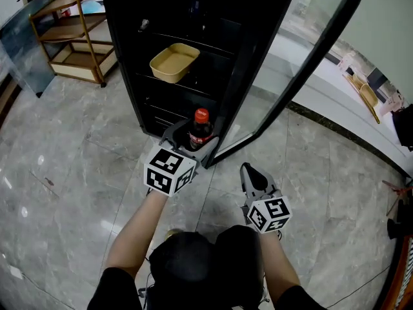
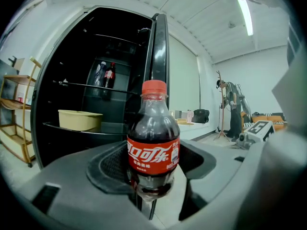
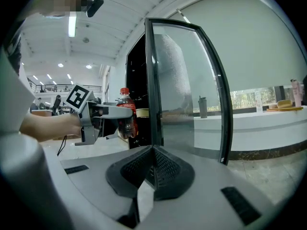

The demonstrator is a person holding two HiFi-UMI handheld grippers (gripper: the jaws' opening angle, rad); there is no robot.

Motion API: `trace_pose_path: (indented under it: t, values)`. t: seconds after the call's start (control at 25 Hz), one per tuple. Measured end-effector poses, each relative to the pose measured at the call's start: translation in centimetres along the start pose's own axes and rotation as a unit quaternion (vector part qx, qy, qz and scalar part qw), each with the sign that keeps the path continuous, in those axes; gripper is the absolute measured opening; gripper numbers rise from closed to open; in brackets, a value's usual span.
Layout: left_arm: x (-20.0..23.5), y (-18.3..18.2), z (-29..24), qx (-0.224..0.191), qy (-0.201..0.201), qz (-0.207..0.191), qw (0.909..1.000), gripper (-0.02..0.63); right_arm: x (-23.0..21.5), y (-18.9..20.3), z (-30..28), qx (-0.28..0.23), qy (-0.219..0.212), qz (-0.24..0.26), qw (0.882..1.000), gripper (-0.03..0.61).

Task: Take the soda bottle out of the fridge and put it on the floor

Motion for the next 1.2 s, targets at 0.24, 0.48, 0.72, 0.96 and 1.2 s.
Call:
trace_pose_path:
  t: [0.24, 0.48, 0.72, 0.96, 1.2]
  values:
    - [-0.6, 3.2, -0.3, 0.000, 0.008, 0.003, 1.0000, 0.305, -0.7, 1.6, 0.5, 0.002, 0.010, -0.004, 1.000, 0.025]
    - [-2.0, 9.8, -0.2, 0.013, 0.016, 0.005, 0.9998, 0.305, -1.5, 4.0, 1.4, 0.010, 0.017, -0.005, 1.000, 0.025]
    - [-3.1, 18.1, 0.5, 0.027, 0.012, 0.020, 0.9994, 0.305, -1.2, 6.0, 1.8, 0.003, 0.008, -0.012, 1.000, 0.025]
    - [-4.4, 27.6, 1.7, 0.064, 0.014, 0.033, 0.9973, 0.305, -0.8, 7.7, 2.9, 0.014, 0.002, -0.038, 0.999, 0.025]
    - [-4.3, 34.9, 1.4, 0.075, 0.008, 0.008, 0.9971, 0.305, -1.1, 7.5, 2.9, 0.013, 0.012, -0.052, 0.998, 0.025]
Point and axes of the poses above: the fingertips, and each gripper's own axes: z backward along the fingers, x to its left, y out of its underside, the point moved 7 cm from there along z, backward along the fingers, and after that the axes turned 9 degrees about -x, right-handed, at the moved point
